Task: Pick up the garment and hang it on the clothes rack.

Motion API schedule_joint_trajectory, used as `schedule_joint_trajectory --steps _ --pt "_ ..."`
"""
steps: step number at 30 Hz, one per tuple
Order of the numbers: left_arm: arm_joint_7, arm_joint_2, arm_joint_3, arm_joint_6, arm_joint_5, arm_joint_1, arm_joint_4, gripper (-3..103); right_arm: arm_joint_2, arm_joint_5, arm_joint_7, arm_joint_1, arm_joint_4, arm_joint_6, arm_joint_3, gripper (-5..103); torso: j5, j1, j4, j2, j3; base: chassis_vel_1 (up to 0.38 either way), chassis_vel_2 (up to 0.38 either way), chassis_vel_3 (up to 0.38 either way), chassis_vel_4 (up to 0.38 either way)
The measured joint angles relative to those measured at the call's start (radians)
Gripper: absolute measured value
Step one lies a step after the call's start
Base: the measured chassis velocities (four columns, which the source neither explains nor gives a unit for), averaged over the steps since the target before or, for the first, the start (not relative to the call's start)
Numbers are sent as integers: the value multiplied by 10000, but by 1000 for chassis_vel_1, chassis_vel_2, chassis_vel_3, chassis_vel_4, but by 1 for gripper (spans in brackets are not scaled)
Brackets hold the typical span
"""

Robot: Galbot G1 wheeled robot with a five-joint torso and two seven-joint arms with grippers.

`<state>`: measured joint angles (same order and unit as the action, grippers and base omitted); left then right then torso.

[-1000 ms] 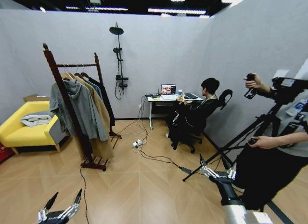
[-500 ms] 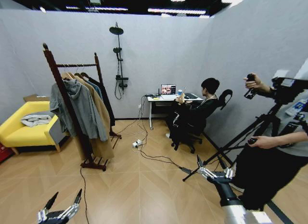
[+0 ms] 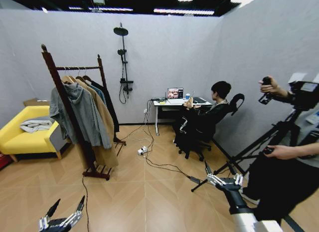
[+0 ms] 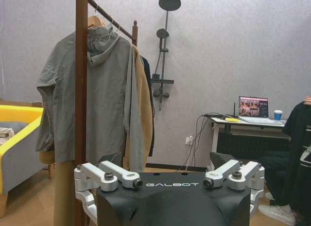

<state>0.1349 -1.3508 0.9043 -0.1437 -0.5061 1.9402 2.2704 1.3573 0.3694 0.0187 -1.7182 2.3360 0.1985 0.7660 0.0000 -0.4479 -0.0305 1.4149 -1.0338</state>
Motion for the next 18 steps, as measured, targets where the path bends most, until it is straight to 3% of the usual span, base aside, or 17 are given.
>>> schedule_joint_trajectory --steps 18 --pt "-2 0 0 0 1 0 0 100 26 41 152 -33 58 27 16 100 3 -2 4 -2 -1 -310 314 306 -306"
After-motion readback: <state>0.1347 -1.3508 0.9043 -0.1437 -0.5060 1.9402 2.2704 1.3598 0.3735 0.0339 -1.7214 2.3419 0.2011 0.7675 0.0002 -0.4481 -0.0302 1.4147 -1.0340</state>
